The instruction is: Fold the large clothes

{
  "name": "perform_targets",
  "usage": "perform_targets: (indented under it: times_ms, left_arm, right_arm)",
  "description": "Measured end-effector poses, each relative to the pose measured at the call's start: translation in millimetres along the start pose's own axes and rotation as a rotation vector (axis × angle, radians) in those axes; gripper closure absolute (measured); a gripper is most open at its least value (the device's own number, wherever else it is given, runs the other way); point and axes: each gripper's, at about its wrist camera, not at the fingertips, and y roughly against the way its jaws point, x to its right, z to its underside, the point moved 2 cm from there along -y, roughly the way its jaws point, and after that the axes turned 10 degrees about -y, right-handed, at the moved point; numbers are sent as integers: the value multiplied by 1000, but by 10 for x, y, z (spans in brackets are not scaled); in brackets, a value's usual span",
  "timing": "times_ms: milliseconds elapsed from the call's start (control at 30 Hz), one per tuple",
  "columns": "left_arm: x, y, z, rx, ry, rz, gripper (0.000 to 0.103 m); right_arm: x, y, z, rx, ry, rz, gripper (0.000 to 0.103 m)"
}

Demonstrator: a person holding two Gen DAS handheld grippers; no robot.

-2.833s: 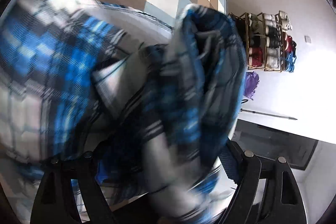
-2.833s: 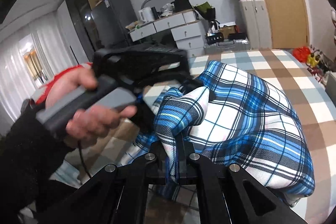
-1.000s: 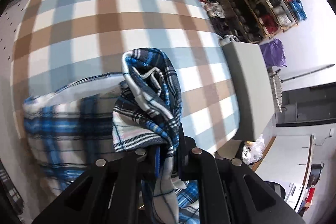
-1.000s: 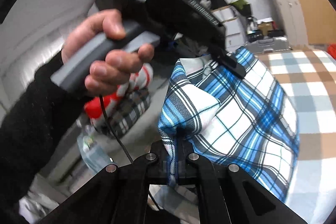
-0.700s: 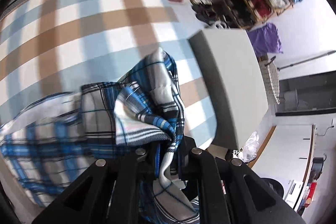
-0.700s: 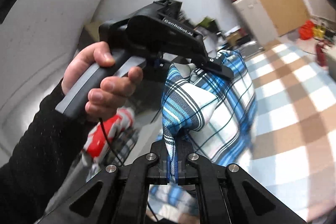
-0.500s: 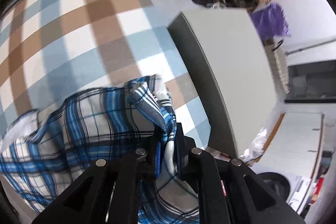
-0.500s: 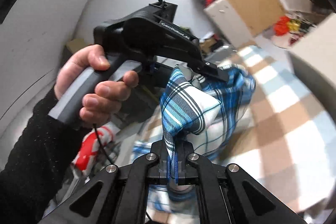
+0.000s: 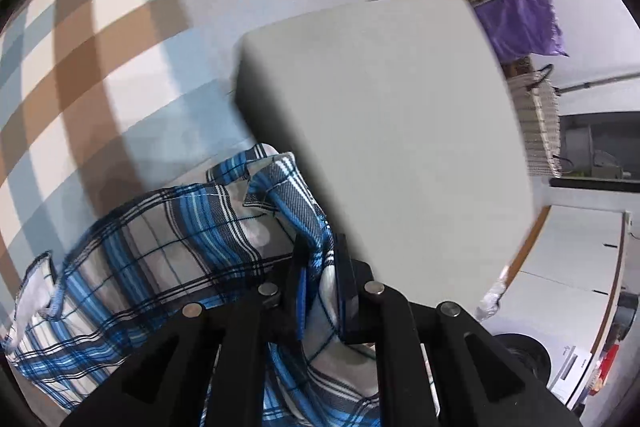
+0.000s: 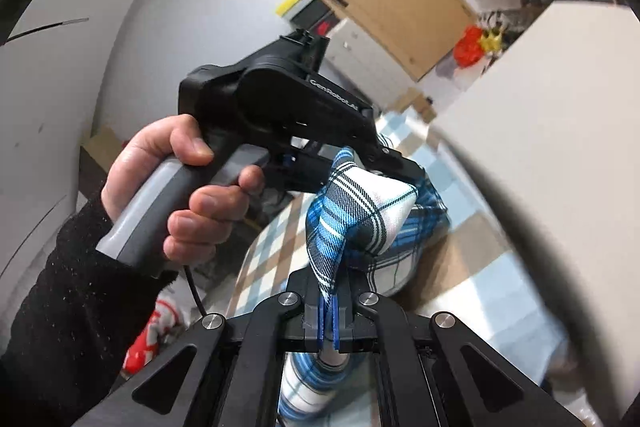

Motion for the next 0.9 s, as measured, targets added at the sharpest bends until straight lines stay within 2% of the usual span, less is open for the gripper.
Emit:
perform_targets:
  times_ms: [133,233,367,433,467,533,567,633,700,800,900]
  left_arm:
    - [217,413,122,69,-60,60,97]
    - [160,926,515,151,-82,91,97]
    - [-19,1525,1199,247,-82,97,97]
    - [-237,1828,1628,301,-51,98,97]
    - [-244,1871,1734,312,-39,93,97]
    - [-617,2067,2176,354,15,99,97]
    - [-714,2077,2273,361,32,108,97]
    - [-1184,2078,2634,378,90,101,97]
    - [-1617,1941,2894,364,138,116,97]
    - [-2177,1602,3143,346,218,129,97]
    - [-2641,1244,3212,323,309,178,97]
  right_arm:
    - [-310,39,-113,21,93,18,101]
    - [-781,30,-6,7,215,6,101]
    - [-1532,-70,434,-55,369,-58,101]
    - [-1894,-174,736,-87,459,-93,101]
    - [-2062,-249,906,-100,494,-106,101]
    - [-2381,-464,1267,-151,537,-130,101]
    - [-2522,-575,1449,-172,550,-144,101]
    - [-2761,-823,1837,-215,591,-159,101]
    - [-2884,-1204,2304,-295,597,-156,101]
    - [-2801,-1796,2891,-401,565,-80,101]
    - [-2574,-2290,3237,-472,484,30,101]
